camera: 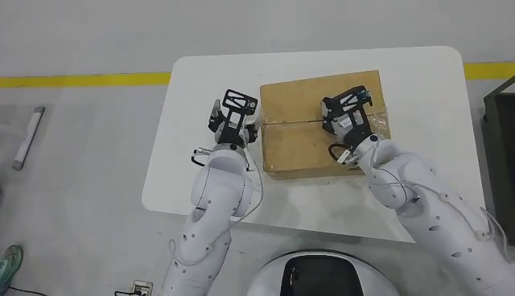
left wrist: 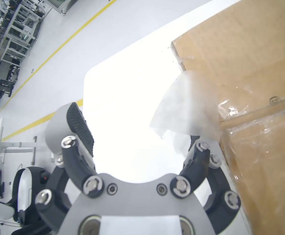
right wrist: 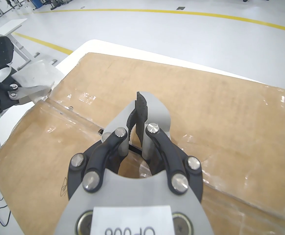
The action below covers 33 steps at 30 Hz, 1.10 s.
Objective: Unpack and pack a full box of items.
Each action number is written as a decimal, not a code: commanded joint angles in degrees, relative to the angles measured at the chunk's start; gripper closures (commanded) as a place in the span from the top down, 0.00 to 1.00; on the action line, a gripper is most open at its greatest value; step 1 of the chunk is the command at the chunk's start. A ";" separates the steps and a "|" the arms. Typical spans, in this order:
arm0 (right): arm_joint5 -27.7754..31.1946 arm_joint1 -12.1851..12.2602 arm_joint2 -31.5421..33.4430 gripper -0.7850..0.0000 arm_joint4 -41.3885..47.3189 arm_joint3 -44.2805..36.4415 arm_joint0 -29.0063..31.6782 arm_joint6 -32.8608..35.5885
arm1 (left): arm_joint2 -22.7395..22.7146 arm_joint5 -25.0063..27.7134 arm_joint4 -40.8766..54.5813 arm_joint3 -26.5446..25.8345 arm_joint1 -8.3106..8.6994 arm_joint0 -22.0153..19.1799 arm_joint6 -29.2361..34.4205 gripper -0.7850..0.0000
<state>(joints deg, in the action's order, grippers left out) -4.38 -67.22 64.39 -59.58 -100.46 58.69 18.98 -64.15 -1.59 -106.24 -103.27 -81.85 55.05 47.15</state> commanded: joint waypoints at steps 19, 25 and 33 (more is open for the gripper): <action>-0.89 1.30 19.58 0.00 2.22 -9.63 8.28 -1.84 | 9.77 3.80 -2.08 -0.43 -2.71 -6.38 0.29 1.00; 0.38 1.63 25.55 0.00 4.78 -9.12 12.82 -2.70 | 12.89 3.67 -2.46 2.07 -3.88 -8.04 0.23 1.00; 2.41 1.84 30.29 0.00 6.24 -7.77 17.34 -4.26 | 16.45 2.23 -3.47 6.19 -5.70 -10.72 0.59 1.00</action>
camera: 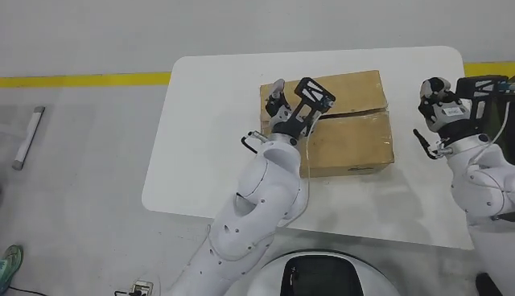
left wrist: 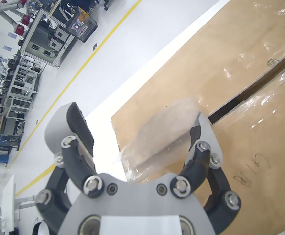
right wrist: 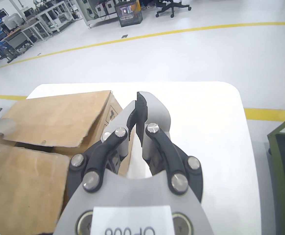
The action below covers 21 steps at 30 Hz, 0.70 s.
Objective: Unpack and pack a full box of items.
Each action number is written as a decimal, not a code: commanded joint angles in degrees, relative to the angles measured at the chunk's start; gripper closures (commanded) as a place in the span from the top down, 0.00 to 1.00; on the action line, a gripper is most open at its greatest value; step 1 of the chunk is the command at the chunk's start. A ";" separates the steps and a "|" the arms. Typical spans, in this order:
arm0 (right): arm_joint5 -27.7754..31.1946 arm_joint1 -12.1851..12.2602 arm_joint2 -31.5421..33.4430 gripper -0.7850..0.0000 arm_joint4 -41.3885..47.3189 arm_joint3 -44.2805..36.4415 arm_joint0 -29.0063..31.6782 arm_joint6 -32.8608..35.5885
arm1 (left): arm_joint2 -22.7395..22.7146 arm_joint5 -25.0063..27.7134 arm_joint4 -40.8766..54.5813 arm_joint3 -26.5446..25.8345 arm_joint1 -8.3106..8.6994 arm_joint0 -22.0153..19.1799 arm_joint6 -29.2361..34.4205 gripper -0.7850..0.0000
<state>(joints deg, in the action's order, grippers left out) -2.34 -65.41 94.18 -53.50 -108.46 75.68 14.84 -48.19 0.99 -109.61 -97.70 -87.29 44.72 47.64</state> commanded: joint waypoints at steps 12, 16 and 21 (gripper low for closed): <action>5.48 0.33 5.44 0.00 2.89 4.84 3.06 -1.33 | 6.80 -4.64 0.07 6.92 -4.21 -4.93 1.22 1.00; 6.89 0.43 6.54 0.00 3.49 5.75 3.48 -1.46 | 8.42 -5.70 0.20 8.87 -5.57 -6.06 1.40 1.00; 8.51 0.57 7.78 0.00 4.17 5.64 4.05 -1.22 | 10.31 -6.37 0.50 10.60 -7.28 -7.25 1.17 1.00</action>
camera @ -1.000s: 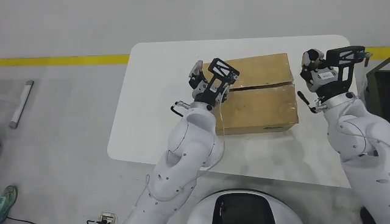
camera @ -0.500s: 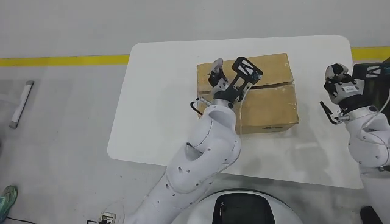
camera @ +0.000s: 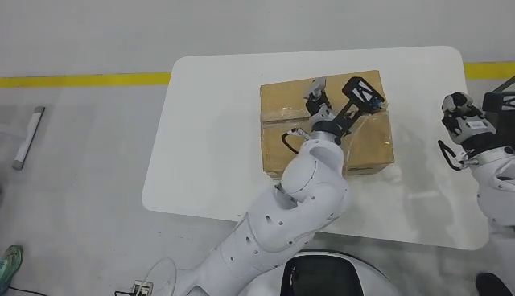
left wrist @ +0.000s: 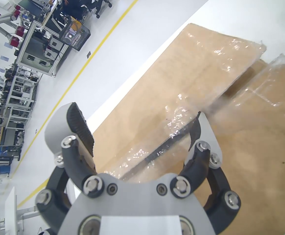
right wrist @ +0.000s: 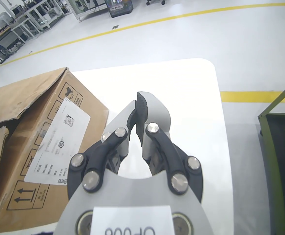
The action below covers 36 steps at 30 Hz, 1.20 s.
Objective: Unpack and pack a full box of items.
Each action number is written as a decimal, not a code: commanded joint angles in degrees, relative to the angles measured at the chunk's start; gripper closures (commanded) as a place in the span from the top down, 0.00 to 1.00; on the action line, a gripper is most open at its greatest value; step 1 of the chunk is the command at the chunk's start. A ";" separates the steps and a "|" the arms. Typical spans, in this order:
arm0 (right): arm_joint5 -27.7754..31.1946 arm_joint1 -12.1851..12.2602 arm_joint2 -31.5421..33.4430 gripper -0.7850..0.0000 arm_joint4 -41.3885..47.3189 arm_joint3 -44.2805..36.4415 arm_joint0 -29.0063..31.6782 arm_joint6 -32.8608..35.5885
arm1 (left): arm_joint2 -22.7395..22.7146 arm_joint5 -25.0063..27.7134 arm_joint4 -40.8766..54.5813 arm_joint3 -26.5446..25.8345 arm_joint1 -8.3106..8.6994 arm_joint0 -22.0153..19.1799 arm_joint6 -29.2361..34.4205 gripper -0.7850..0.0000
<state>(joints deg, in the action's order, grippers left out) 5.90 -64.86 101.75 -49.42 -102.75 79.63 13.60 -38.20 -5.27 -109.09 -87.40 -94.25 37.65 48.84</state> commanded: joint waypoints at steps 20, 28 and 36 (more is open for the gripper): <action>5.60 0.02 -1.52 0.00 -2.13 -11.15 1.21 -4.18 | -15.09 2.40 -9.32 -16.69 0.23 9.60 7.81 1.00; 5.49 -0.51 -14.13 0.00 -8.11 -13.67 -6.24 -0.08 | -28.34 6.45 -15.66 -29.64 2.31 20.91 8.90 1.00; 0.85 -3.16 -35.83 0.00 -15.57 -5.43 -19.37 0.89 | -36.22 7.45 -15.52 -36.07 3.11 28.51 6.17 1.00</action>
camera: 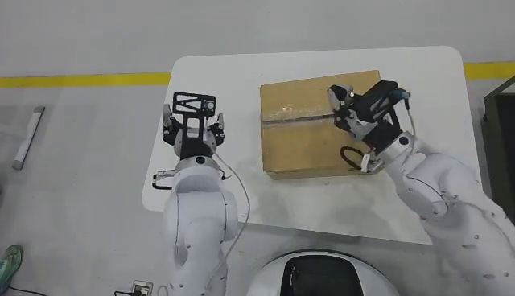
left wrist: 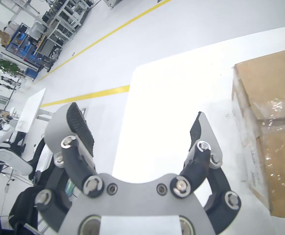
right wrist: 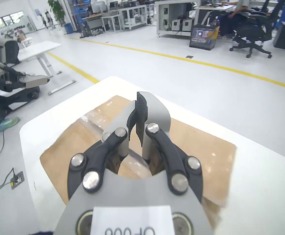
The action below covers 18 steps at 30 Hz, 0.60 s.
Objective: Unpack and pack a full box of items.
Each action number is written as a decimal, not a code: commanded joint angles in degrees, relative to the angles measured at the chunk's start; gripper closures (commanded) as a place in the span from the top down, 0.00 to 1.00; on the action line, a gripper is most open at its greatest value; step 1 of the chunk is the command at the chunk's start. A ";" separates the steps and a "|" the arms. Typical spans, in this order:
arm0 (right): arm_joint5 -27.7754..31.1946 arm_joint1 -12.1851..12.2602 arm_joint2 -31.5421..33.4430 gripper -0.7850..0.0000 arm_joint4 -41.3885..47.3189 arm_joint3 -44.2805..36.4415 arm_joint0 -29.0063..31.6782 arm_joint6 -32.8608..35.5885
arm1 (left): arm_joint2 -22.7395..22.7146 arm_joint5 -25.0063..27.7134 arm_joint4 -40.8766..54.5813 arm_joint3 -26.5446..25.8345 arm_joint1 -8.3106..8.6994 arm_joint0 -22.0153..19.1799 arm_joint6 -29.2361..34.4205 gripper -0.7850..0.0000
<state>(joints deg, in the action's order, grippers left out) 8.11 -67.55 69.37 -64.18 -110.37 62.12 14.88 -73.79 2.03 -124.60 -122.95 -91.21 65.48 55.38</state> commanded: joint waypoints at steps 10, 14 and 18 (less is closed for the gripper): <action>-11.97 -5.82 -20.58 0.00 -4.26 16.77 -14.49 -3.01 | -4.27 -1.35 2.59 -2.08 0.12 3.22 -2.48 1.00; -13.51 -6.79 -21.39 0.00 -3.00 19.27 -14.96 -3.26 | -3.68 0.04 3.45 -1.45 0.10 2.78 -3.32 1.00; -13.46 -6.93 -20.27 0.00 -2.93 20.13 -13.79 -3.37 | -3.05 1.30 3.74 -0.49 0.07 1.97 -3.52 1.00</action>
<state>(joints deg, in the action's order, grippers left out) -5.43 -74.50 48.76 -67.12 -90.17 47.89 11.53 -76.98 3.07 -121.04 -123.70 -91.12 67.65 51.81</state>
